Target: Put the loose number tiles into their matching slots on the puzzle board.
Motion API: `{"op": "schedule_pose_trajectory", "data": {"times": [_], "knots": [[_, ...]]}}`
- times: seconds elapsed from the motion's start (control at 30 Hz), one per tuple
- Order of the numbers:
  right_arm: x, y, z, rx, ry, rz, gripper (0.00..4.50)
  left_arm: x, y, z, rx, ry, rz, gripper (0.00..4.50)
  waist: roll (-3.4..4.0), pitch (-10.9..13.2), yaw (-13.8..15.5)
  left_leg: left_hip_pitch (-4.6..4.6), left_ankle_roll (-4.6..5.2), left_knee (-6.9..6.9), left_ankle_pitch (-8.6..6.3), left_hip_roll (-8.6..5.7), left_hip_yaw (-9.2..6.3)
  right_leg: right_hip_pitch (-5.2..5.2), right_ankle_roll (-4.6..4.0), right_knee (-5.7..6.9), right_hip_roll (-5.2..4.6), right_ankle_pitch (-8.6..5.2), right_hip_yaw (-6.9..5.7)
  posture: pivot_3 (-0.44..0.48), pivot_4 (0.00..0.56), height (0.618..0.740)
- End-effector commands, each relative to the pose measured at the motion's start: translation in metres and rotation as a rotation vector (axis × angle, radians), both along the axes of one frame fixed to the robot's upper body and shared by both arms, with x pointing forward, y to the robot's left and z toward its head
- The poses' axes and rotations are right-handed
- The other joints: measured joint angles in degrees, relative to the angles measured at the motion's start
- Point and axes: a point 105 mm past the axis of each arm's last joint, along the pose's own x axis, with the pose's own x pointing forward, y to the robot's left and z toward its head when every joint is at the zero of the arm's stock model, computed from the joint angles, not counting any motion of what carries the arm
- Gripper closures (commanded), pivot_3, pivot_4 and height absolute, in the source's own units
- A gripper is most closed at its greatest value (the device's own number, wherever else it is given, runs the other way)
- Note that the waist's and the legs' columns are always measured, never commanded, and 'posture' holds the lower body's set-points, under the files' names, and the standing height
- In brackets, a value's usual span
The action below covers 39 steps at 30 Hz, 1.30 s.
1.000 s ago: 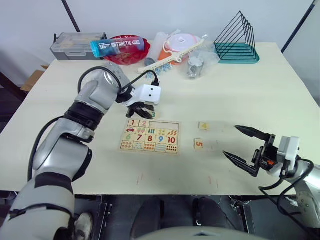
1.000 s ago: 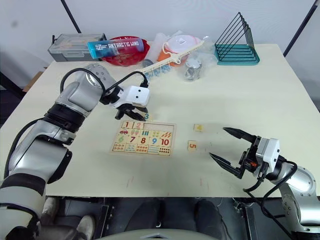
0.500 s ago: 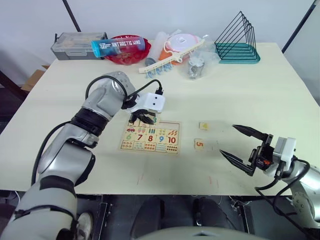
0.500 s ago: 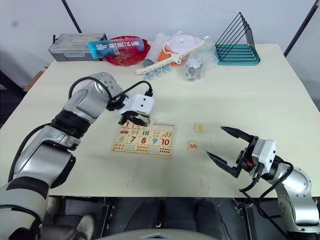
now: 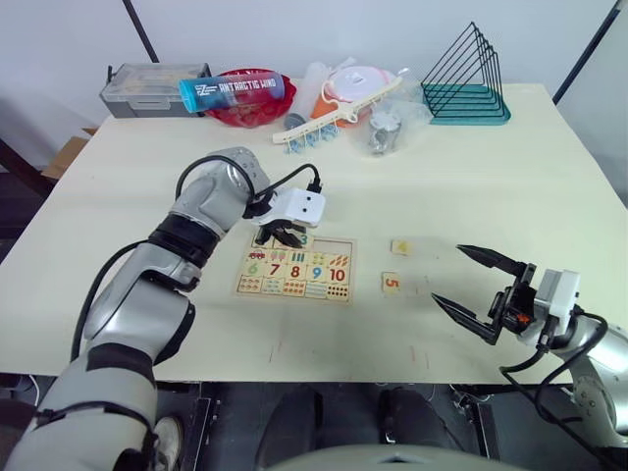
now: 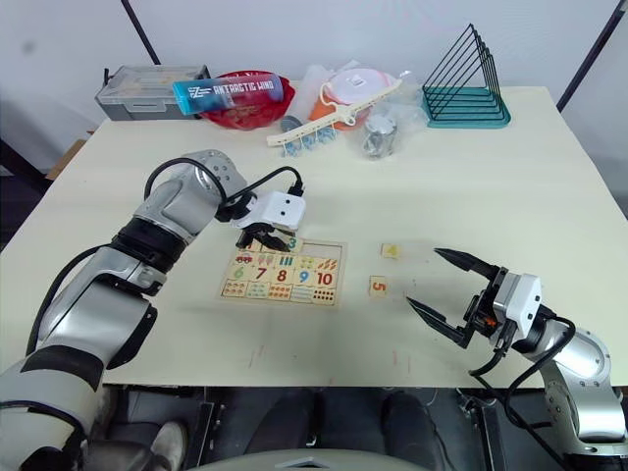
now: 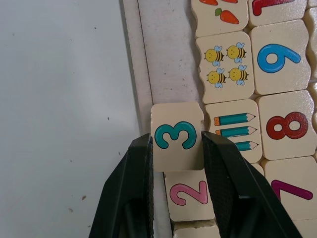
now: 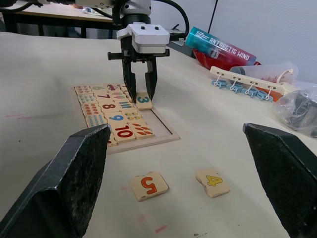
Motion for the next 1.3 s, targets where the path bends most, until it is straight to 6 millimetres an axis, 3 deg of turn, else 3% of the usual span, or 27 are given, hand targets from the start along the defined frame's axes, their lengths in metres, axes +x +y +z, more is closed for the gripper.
{"op": "schedule_pose_trajectory", "data": {"times": [0.03,0.7,0.73,0.93,1.3], "knots": [[0.0,0.002,0.008,0.005,-0.039,0.005,0.0,0.003,-0.003,0.011,0.001,-0.038,-0.022,3.55,0.0,0.0,0.02,0.0,0.0,0.0,0.0,0.0,0.0,0.0,0.0,0.0,0.0,0.0,0.0,0.0,0.15,0.74],[0.002,0.003,0.007,0.007,-0.039,0.004,0.0,-0.002,-0.001,0.009,0.001,0.001,-0.029,3.55,0.0,0.0,0.0,0.0,0.0,0.0,0.0,0.0,0.0,0.0,0.0,0.0,0.0,0.0,0.0,0.0,0.15,0.74],[0.002,0.003,0.007,0.007,-0.039,0.004,0.0,-0.002,0.0,0.008,0.004,-0.002,-0.027,2.5,0.0,0.0,0.0,0.0,0.0,0.0,0.0,0.0,0.0,0.0,0.0,0.0,0.0,0.0,0.0,0.0,0.15,0.74],[0.002,0.003,0.006,0.006,-0.036,0.003,0.0,-0.001,0.002,0.008,0.0,0.005,-0.015,0.03,0.01,-0.01,-0.02,0.01,0.0,0.0,0.0,0.0,0.0,0.0,0.0,0.0,0.0,0.0,0.01,0.0,0.15,0.74],[0.004,0.002,0.005,0.008,-0.036,0.004,0.0,0.007,0.001,0.033,-0.12,-0.005,0.035,0.03,0.0,0.0,0.0,0.01,0.0,0.0,0.0,0.0,0.0,0.0,0.0,0.01,0.0,0.0,0.0,0.0,0.15,0.74]]}}
